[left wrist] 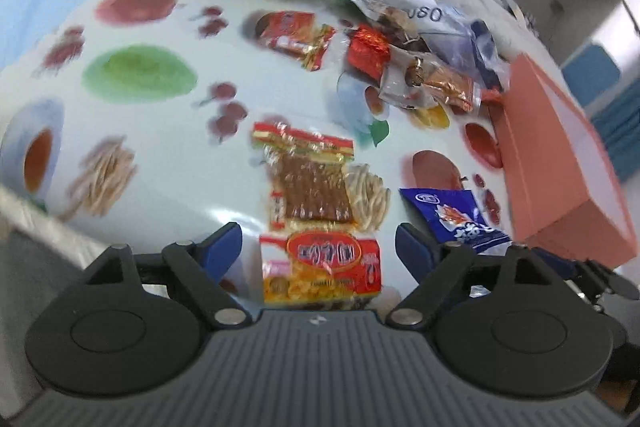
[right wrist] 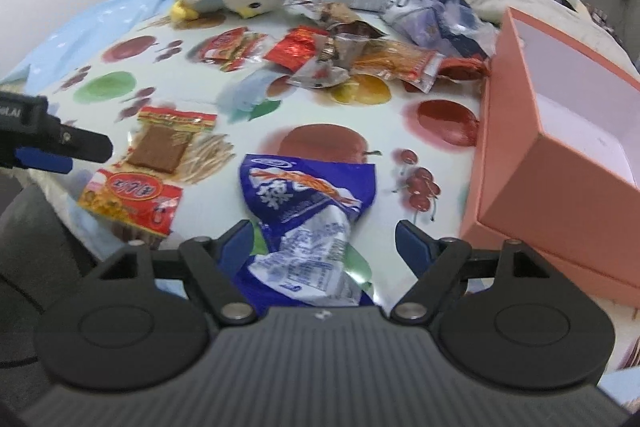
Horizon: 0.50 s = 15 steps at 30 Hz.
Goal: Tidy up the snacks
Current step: 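Grasp the red spicy-strip packet with left tool while right tool holds the blue bag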
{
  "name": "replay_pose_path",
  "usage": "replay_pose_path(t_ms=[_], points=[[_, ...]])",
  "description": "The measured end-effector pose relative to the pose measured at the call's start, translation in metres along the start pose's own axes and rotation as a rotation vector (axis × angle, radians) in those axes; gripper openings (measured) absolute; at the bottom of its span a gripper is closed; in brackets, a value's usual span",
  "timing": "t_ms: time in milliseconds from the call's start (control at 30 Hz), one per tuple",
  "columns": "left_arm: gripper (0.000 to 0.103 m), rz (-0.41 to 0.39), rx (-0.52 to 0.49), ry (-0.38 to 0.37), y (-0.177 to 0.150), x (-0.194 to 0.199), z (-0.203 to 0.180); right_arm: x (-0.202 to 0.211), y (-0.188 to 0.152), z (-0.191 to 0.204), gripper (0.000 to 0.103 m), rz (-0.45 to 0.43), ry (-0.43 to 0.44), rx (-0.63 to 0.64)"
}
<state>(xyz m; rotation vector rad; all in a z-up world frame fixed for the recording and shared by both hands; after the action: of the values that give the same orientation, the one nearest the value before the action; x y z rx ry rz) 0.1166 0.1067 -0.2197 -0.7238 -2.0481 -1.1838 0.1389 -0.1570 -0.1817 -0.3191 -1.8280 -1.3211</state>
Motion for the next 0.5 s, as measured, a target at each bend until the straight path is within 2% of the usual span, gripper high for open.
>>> replay_pose_path(t_ms=[100, 200, 300, 500], points=[[0.092, -0.028, -0.076, 0.041, 0.009, -0.01, -0.011, -0.003, -0.005, -0.003, 0.079, 0.005, -0.004, -0.029], [0.092, -0.015, -0.082, 0.078, 0.014, -0.027, -0.015, -0.005, -0.006, -0.004, 0.079, 0.0, 0.0, -0.051], [0.092, -0.011, -0.107, 0.078, 0.016, -0.044, -0.019, -0.006, -0.005, -0.001, 0.079, -0.021, -0.041, -0.035], [0.089, 0.0, -0.207, 0.129, 0.008, -0.072, -0.027, -0.014, 0.0, 0.001, 0.079, -0.022, -0.058, -0.004]])
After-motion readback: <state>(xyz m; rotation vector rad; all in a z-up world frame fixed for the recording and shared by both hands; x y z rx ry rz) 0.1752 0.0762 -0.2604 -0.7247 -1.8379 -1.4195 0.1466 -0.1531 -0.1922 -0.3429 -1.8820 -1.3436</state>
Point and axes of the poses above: each gripper's, at about its wrist camera, not at the fingertips, and x roughly against the way its jaws point, z to its left, y to its top, the point moved 3 cm from there along -x, roughly the way its jaws point, and after that the axes turned 3 degrees about -y, right-handed, at the moved point
